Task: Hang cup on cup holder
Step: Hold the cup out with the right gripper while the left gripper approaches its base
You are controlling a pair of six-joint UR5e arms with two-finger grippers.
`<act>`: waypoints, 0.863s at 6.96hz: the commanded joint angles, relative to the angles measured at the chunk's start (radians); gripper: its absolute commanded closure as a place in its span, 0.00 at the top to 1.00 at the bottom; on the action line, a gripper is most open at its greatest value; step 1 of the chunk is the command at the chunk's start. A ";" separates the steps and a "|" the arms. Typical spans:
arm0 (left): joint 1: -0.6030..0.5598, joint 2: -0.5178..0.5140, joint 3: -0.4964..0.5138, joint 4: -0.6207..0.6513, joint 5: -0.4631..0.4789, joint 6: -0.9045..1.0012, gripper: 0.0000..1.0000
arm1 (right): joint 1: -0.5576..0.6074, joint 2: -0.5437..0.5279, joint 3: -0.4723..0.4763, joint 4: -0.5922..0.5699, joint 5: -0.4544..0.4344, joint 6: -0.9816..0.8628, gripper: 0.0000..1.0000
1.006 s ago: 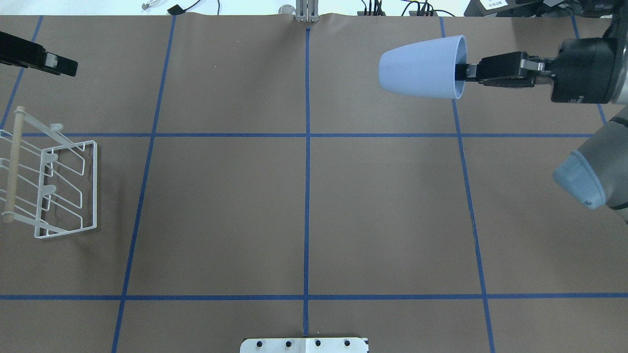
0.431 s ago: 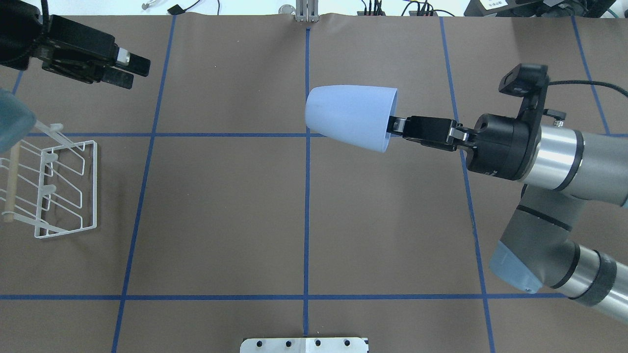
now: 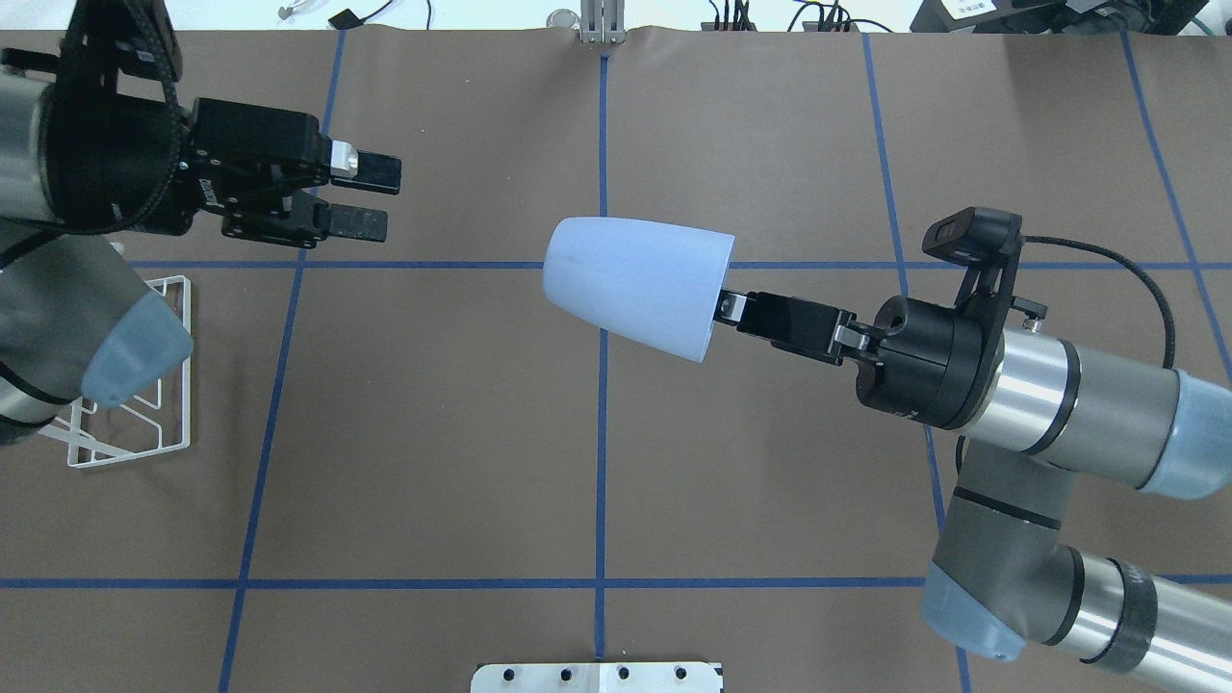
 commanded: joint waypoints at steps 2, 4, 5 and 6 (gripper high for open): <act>0.081 -0.005 0.003 -0.109 0.082 -0.161 0.97 | -0.128 0.040 -0.021 0.084 -0.119 -0.063 0.00; 0.116 -0.003 -0.002 -0.131 0.082 -0.163 0.97 | -0.175 0.057 -0.044 0.091 -0.165 -0.109 0.00; 0.121 -0.003 -0.013 -0.132 0.082 -0.193 0.97 | -0.178 0.061 -0.046 0.089 -0.167 -0.112 0.00; 0.123 -0.003 -0.014 -0.134 0.082 -0.212 0.97 | -0.178 0.063 -0.055 0.089 -0.169 -0.114 0.00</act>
